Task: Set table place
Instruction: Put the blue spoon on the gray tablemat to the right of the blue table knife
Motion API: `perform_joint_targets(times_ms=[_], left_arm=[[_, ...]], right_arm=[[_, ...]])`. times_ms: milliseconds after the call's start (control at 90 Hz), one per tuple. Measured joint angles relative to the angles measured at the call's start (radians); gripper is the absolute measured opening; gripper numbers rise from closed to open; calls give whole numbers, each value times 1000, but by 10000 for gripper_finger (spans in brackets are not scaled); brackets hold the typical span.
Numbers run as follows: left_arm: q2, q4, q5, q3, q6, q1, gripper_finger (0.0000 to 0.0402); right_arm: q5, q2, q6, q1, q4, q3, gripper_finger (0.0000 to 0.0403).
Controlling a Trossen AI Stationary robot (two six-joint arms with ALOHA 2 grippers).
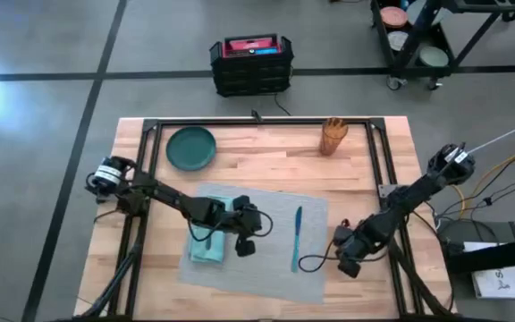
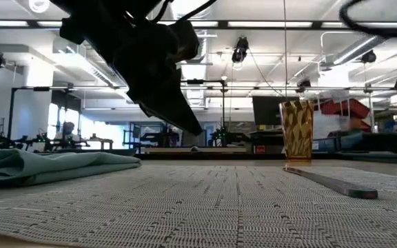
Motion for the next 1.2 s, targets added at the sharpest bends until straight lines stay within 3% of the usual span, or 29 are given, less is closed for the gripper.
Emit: perform_joint_targets(times_ms=[200,456,633,778,944,1200], left_arm=[[0,3,0,0,0,0,0],[0,3,0,0,0,-2,0],[0,4,0,-1,0,-4,0],[0,5,0,-1,2,-4,0],[0,6,0,-1,3,-4,0],[0,6,0,-1,3,-5,0]], right_arm=[[62,-16,237,0,-145,46,5],[348,-18,432,2,-171,13,79],[352,-18,512,5,-171,-9,130],[338,-18,543,9,-146,-30,147],[346,-21,528,9,-5,-87,124],[373,-21,518,14,6,-100,18]])
